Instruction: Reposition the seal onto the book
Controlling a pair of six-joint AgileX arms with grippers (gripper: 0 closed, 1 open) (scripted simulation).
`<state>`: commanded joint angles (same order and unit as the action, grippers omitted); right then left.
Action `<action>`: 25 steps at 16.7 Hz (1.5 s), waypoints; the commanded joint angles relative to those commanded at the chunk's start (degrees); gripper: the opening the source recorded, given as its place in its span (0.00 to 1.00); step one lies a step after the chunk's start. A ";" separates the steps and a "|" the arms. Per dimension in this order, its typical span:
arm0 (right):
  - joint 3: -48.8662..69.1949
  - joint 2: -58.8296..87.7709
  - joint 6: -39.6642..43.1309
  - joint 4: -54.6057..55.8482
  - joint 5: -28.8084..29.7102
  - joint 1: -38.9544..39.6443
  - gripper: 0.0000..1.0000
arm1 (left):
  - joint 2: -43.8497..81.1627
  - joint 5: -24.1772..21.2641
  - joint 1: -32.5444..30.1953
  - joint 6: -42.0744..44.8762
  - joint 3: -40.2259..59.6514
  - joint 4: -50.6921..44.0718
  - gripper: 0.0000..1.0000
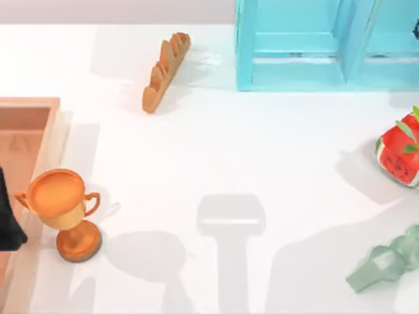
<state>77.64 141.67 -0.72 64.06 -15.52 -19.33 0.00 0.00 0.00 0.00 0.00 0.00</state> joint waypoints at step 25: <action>-8.06 -12.45 -0.21 -7.13 -3.42 -3.52 0.00 | 0.00 0.00 0.00 0.00 0.00 0.00 1.00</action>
<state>69.58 129.21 -0.92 56.93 -18.93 -22.86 0.00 0.00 0.00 0.00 0.00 0.00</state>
